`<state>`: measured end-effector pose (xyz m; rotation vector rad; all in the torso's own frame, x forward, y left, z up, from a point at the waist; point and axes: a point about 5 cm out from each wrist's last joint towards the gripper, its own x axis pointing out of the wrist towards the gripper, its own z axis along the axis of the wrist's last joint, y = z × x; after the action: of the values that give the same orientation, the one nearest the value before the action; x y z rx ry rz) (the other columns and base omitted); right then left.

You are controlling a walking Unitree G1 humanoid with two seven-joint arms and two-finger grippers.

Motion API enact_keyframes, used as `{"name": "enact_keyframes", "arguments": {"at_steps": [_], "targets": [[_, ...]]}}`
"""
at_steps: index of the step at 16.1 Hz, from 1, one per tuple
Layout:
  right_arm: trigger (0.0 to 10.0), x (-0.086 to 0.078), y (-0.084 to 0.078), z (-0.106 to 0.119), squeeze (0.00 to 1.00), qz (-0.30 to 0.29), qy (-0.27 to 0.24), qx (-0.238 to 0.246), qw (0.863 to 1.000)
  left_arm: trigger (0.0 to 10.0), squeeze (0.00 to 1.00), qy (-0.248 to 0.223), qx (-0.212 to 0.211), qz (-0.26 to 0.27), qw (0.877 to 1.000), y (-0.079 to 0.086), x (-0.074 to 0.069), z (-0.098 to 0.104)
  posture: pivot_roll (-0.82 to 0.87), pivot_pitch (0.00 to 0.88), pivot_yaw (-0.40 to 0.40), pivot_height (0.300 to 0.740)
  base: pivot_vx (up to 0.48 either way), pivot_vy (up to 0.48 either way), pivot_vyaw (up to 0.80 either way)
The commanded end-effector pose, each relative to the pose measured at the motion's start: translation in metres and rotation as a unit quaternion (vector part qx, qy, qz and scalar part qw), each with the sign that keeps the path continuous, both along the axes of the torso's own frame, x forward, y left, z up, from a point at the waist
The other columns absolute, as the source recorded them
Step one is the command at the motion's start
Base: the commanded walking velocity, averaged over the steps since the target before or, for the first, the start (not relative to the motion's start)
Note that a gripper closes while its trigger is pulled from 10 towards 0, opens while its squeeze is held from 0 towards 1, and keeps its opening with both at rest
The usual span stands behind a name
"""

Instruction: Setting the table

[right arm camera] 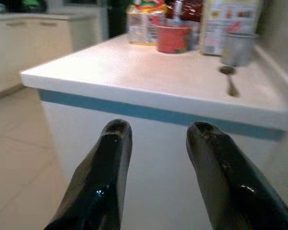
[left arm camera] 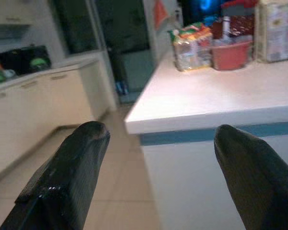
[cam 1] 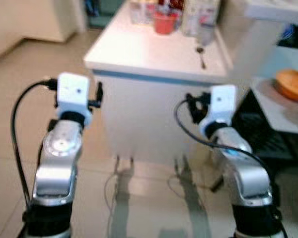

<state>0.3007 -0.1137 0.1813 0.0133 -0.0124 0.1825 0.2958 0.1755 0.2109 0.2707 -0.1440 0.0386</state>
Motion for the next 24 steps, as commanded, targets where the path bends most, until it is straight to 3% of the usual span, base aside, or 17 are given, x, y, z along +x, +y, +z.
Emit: {"name": "enact_keyframes", "arguments": {"at_steps": [1, 7, 16, 24], "targets": [[10.0, 0.0, -0.007, -0.001, 0.0, -0.015, 0.002, -0.004, 1.0, 10.0, 0.0, 0.001, 0.0, -0.015, 1.0, -0.006, 0.001, 0.001, 0.05, 0.0, -0.015, 0.74, 0.428, 0.0, 0.0], [10.0, -0.001, -0.007, -0.001, 0.0, -0.021, 0.001, 0.022, 1.0, 10.0, 0.0, 0.001, 0.012, -0.017, 1.0, -0.002, 0.004, 0.003, 0.05, 0.0, 0.003, 0.74, 0.431, 0.0, 0.0], [10.0, 0.002, -0.015, 0.006, 0.0, -0.018, -0.004, 0.027, 0.999, 10.0, 0.0, -0.003, 0.007, -0.012, 1.0, -0.003, 0.001, 0.001, 0.04, 0.0, -0.045, 0.74, 0.431, 0.0, 0.0], [10.0, -0.005, -0.03, 0.01, 0.0, -0.04, -0.003, 0.03, 0.999, 10.0, 0.0, -0.012, -0.001, -0.039, 0.999, -0.018, 0.003, 0.0, 0.02, 0.0, -0.056, 0.74, 0.433, 0.0, -0.8]]}}
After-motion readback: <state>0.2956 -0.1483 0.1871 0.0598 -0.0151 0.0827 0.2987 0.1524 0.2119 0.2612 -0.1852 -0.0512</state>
